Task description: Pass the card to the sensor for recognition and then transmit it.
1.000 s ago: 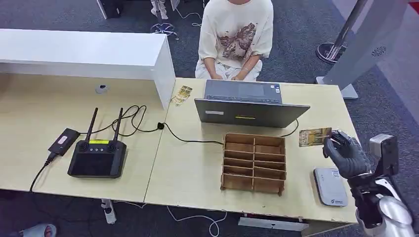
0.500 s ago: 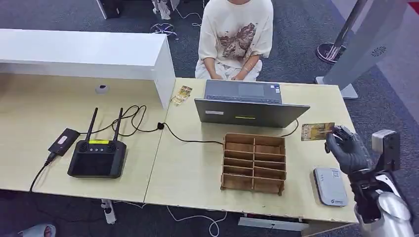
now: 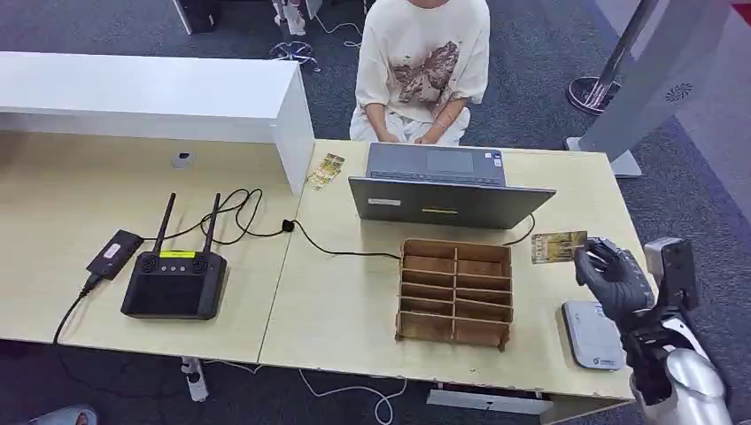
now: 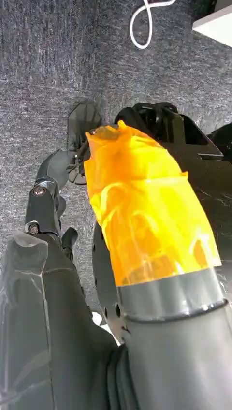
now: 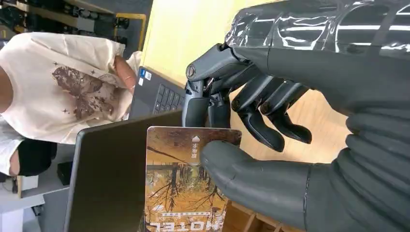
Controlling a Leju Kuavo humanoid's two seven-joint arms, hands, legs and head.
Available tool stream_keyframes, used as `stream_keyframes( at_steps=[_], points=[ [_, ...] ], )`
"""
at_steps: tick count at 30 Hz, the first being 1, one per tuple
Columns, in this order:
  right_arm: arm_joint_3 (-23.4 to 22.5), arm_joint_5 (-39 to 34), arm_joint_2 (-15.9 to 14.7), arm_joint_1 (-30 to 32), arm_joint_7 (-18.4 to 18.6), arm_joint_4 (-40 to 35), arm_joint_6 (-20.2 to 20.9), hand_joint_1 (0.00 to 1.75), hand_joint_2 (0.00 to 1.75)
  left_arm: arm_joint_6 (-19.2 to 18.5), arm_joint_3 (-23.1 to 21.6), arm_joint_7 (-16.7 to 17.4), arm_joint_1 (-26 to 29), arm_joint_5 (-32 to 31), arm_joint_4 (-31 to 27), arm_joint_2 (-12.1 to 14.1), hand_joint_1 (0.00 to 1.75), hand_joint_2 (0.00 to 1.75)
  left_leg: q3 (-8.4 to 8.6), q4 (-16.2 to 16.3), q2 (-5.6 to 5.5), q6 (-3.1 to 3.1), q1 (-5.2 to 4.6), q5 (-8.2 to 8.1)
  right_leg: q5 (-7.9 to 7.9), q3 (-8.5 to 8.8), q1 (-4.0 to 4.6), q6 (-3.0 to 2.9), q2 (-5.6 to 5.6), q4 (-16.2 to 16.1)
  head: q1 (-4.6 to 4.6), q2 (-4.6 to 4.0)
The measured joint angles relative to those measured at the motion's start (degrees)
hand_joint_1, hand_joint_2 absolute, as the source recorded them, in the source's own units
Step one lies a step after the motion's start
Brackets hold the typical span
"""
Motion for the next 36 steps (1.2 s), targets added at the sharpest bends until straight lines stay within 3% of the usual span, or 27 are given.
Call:
stream_keyframes(
  at_steps=[6, 11, 19, 32, 36],
  points=[
    [-0.5, 0.5, -0.5, 1.1, 1.2, 0.4, -0.2, 1.75, 1.75, -1.7, 0.2, -0.6, 0.0, 3.0, 0.0, -0.1, 0.00, 0.00, 0.02, 0.0, -0.09, 0.00, 0.00, 0.00, 0.00, 0.01, 0.00, 0.00, -0.08, 0.0, -0.02, 0.00],
    [-2.5, 0.8, -2.8, 4.3, 3.1, 0.2, 0.5, 1.75, 1.75, -3.3, 1.4, -0.7, 0.1, 4.9, 0.0, -0.3, 0.00, 0.00, -0.05, 0.0, -0.11, 0.02, -0.01, -0.03, -0.01, -0.01, -0.01, 0.01, -0.07, 0.0, 0.00, 0.00],
    [-3.7, 2.7, -6.4, 4.5, 5.1, 0.9, 0.5, 1.75, 1.75, -4.8, 2.2, 0.0, 0.0, 5.9, 0.0, -0.1, 0.00, 0.00, -0.03, 0.0, -0.06, 0.03, -0.01, -0.02, 0.00, -0.01, -0.02, 0.01, -0.06, 0.0, 0.00, 0.00],
    [-3.8, 2.7, -7.3, 4.5, 5.2, 1.1, 0.5, 1.75, 1.75, -4.8, 2.7, 0.0, 0.0, 5.9, 0.0, -0.2, 0.00, 0.00, -0.03, 0.0, -0.06, 0.03, -0.01, -0.02, 0.00, -0.01, -0.01, 0.01, -0.05, 0.0, 0.00, 0.00],
    [-4.5, 4.5, -8.4, 6.2, 6.5, 0.5, -0.2, 1.75, 1.75, -5.8, 4.2, -1.3, 0.0, 10.3, 0.0, -0.2, 0.00, 0.00, -0.01, 0.1, -0.23, 0.03, -0.01, -0.02, -0.02, 0.01, -0.02, 0.04, -0.18, -0.1, 0.00, 0.00]
  ],
)
